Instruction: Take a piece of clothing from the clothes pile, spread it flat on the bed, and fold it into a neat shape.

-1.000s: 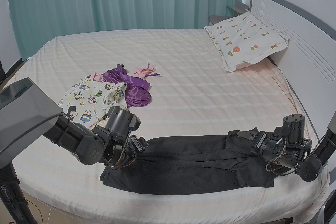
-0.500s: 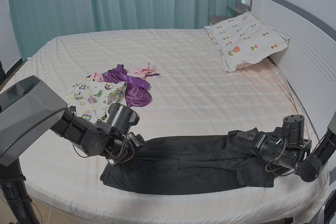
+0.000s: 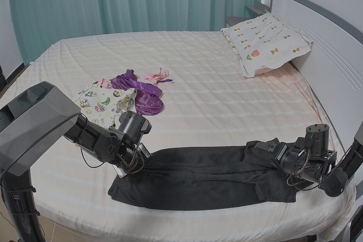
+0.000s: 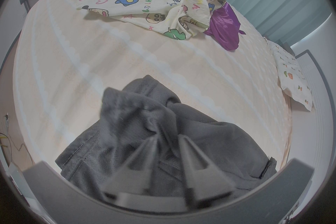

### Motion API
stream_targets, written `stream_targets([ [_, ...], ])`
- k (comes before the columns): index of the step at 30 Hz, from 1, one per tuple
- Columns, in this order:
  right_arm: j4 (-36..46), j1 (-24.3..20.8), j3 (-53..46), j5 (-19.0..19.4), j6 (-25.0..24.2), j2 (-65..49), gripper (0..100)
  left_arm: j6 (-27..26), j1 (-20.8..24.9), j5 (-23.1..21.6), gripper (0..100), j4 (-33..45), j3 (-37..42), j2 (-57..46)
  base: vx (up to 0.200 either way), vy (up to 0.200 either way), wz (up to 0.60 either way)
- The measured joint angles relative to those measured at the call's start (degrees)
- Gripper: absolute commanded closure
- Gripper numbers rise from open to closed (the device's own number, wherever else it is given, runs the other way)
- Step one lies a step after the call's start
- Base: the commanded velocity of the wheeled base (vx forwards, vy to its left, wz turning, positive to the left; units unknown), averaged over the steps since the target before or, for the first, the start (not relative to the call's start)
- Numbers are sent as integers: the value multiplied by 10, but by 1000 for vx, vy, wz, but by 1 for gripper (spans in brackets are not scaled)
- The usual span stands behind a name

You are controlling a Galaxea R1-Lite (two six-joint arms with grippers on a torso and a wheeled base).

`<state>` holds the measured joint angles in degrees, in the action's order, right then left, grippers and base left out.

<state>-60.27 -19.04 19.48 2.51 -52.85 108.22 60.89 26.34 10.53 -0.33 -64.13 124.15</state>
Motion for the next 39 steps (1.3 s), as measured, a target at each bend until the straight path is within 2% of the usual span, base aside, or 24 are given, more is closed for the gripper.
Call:
stream_targets([
  [8,6,-4,-4,-4,1,-6,0,2,-10,2,100,0,1,-13,0,0,0],
  [12,13,-4,-7,-23,1,-9,0,3,-12,3,100,-1,4,-29,0,0,0],
  [22,68,35,-12,-34,1,-10,0,21,-11,24,100,-35,3,-57,0,0,0],
  [28,74,56,-3,-36,-1,8,0,25,-9,30,100,-48,5,-65,0,0,0],
  [39,85,58,10,-44,-3,30,0,25,-7,30,100,-50,5,-77,0,0,0],
])
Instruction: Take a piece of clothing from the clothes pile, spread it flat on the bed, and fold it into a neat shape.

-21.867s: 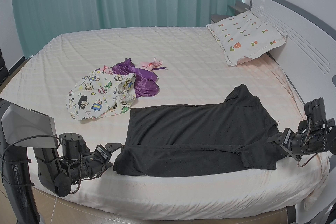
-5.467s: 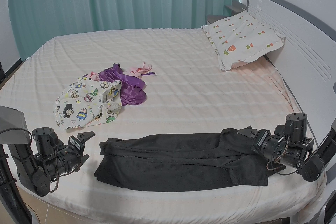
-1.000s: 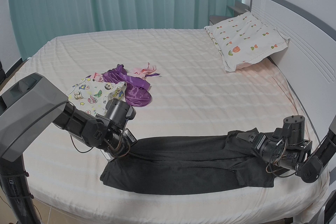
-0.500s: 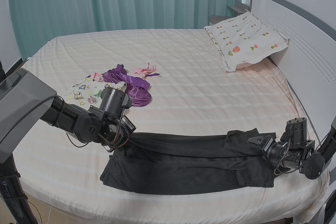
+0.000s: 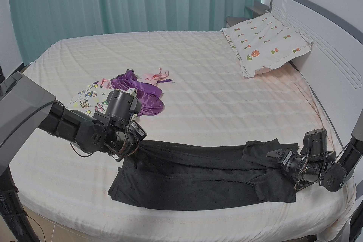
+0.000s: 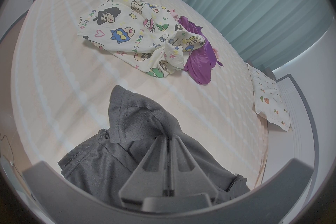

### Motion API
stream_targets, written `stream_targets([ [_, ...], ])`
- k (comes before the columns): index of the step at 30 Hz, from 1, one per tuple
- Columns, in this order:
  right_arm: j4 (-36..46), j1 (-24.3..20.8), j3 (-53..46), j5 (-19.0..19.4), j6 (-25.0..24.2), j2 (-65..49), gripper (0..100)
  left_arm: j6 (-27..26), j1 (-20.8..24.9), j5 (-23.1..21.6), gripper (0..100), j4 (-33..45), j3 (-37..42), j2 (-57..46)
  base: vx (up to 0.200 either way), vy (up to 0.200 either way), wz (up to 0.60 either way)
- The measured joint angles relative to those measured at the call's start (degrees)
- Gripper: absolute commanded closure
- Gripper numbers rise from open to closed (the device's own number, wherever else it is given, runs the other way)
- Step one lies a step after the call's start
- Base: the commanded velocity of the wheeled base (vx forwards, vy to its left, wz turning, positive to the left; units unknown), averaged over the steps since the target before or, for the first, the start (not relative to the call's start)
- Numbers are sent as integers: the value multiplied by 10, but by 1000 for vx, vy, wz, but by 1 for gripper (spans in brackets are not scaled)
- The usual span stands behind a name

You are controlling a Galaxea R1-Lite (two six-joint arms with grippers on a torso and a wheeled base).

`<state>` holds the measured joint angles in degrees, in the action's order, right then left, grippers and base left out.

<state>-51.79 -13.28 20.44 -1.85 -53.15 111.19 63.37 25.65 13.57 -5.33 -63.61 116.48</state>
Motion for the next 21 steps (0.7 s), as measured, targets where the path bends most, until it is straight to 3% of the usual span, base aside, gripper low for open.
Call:
stream_targets([
  [19,27,-1,26,2,-23,28,0,-1,0,-1,100,0,-4,1,0,0,0],
  [20,27,0,26,2,-23,29,100,-2,0,-1,100,0,-4,1,0,0,0],
  [21,27,0,27,2,-23,30,100,-3,0,-1,100,0,-4,1,0,0,0],
])
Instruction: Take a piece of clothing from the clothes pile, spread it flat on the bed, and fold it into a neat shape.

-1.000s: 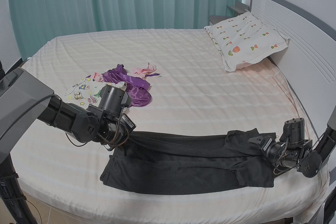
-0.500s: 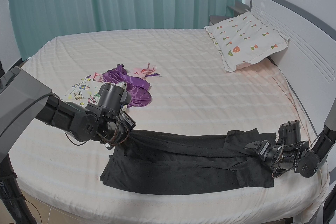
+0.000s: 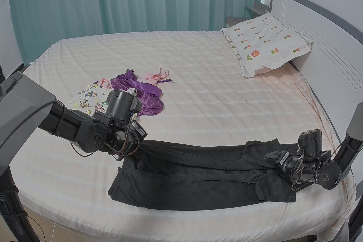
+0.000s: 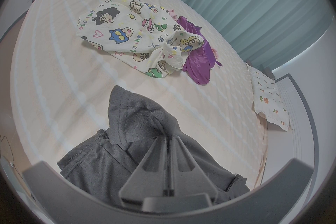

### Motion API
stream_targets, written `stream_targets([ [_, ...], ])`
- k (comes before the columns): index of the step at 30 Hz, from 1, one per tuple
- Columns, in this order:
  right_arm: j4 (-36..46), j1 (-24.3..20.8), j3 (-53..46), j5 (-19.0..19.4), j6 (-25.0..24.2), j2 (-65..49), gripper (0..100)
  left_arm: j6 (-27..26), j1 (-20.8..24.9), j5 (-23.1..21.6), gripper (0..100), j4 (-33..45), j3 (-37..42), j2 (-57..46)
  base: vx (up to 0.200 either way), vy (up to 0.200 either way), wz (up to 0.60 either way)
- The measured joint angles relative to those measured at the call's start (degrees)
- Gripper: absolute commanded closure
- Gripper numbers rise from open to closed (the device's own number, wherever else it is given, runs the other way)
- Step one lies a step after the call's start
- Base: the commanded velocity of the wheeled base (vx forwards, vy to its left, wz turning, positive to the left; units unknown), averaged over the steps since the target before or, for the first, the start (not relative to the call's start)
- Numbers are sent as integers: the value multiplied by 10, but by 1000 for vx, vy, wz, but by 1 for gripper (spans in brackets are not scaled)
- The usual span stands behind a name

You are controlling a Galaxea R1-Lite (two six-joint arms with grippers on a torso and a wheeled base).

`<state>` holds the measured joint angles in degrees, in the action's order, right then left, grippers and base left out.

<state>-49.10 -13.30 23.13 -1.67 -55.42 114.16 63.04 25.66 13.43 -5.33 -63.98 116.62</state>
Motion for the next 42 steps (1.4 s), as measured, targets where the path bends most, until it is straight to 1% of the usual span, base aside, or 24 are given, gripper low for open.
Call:
stream_targets([
  [7,0,0,0,0,0,2,100,-4,0,-7,100,0,5,1,0,0,0],
  [13,0,0,0,0,0,2,100,-32,0,-6,100,-8,18,2,0,0,0],
  [19,0,-2,0,0,0,2,100,-61,2,-6,100,-82,49,0,0,0,0],
  [22,0,-3,0,0,0,1,100,-85,2,-6,100,-129,77,0,0,0,0],
  [25,0,-3,0,0,0,0,100,-97,2,-6,100,-160,99,-1,0,0,0],
  [35,-4,-1,2,0,-2,-17,100,-96,2,9,100,-168,115,-4,0,0,0],
  [42,-56,7,3,-12,-2,-26,100,-92,2,16,100,-191,119,-12,0,0,0],
])
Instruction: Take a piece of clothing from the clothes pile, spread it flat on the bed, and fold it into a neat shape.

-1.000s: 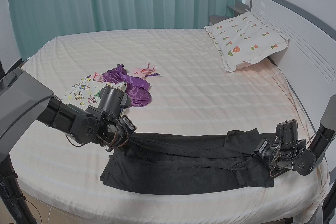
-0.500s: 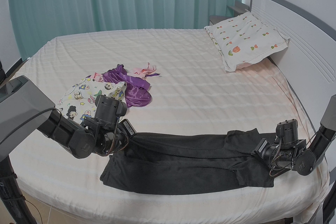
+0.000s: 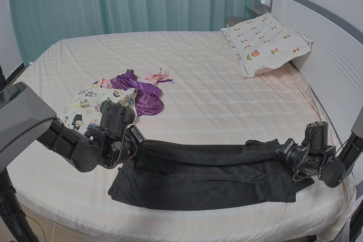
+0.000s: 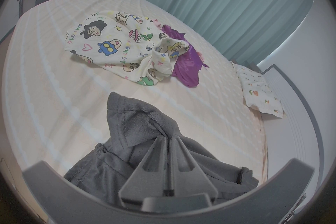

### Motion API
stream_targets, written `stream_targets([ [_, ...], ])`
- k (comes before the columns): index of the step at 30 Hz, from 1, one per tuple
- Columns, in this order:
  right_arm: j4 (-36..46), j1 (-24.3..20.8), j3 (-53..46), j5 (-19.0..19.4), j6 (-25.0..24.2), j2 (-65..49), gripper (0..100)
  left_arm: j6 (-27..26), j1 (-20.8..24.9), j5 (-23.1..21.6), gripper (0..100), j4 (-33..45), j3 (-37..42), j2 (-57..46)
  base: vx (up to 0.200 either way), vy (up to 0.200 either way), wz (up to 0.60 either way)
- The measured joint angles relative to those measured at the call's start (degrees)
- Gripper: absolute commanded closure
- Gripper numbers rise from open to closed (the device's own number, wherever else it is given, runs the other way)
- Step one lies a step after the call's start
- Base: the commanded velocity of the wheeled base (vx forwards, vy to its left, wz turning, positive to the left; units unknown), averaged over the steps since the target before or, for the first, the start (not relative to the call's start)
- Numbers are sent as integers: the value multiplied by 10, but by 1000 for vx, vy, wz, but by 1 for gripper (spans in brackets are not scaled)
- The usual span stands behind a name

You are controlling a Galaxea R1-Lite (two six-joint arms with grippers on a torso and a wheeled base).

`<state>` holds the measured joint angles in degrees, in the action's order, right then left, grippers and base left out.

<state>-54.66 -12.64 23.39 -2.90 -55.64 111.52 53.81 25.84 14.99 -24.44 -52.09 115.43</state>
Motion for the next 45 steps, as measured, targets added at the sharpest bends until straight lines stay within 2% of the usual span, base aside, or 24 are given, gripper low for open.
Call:
stream_targets([
  [7,-71,3,1,-3,3,-1,100,8,-3,2,100,-34,1,-4,0,0,0],
  [12,-150,10,10,-4,7,1,100,9,-8,13,100,-99,6,-6,0,0,0],
  [21,-237,36,-8,-2,25,33,100,7,-11,24,100,-159,49,1,0,0,0],
  [31,-243,49,-71,5,101,63,100,5,-9,20,100,-160,87,15,0,0,0],
  [42,-243,37,-128,3,187,78,100,-15,8,18,100,-156,122,19,0,0,0],
  [45,-244,31,-135,0,193,87,100,-20,14,18,100,-155,130,24,0,0,0],
])
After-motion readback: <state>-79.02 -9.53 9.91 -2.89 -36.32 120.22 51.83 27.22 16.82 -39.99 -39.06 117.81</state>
